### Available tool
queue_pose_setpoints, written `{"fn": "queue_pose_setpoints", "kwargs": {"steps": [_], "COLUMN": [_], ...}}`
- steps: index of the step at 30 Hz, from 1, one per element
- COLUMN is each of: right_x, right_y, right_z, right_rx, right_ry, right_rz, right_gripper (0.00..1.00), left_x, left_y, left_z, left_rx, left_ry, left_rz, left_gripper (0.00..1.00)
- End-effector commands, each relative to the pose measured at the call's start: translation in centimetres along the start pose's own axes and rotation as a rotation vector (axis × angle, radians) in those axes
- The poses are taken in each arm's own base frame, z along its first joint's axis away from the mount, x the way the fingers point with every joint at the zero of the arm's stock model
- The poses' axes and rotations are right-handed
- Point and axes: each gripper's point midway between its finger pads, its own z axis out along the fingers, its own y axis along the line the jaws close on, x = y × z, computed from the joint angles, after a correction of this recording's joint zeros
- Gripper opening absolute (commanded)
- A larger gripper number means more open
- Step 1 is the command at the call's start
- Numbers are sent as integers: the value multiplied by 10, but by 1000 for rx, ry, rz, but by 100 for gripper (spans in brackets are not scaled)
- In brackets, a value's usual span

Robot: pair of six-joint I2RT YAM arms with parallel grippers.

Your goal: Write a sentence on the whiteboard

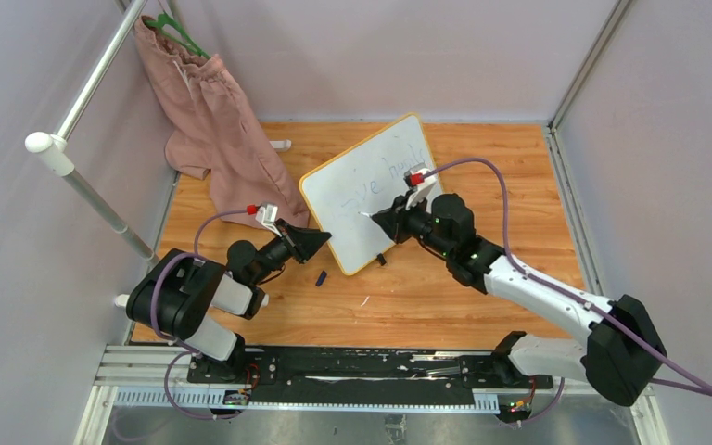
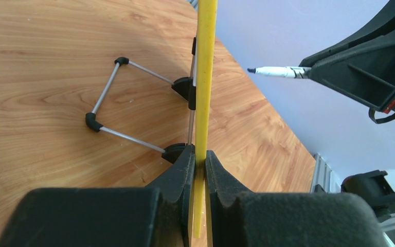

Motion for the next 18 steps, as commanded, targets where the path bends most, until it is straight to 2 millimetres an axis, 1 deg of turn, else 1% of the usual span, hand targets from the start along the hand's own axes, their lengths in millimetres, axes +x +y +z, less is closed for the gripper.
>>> {"fn": "queue_pose_setpoints", "kwargs": {"steps": [1, 5, 11, 15, 18], "right_x": [-32, -38, -49, -51, -50], "right_y": [38, 50, 62, 64, 64], "right_z": [17, 32, 47, 55, 61], "right_rx": [-122, -150, -168, -159, -153], "right_ry": [-88, -93, -115, -111, -93], "right_rz": [-22, -24, -55, -71, -78], "right_gripper": [0, 0, 0, 0, 0], "left_x": [0, -1, -1, -1, -2], "left_y": [-1, 0, 1, 0, -1], "left_z": [1, 0, 0, 0, 0], "left_rx": [3, -6, -14, -10, -7], "left_ry": [-3, 2, 4, 5, 2], "left_rz": [29, 38, 44, 41, 42], "left_gripper": [0, 0, 0, 0, 0]}}
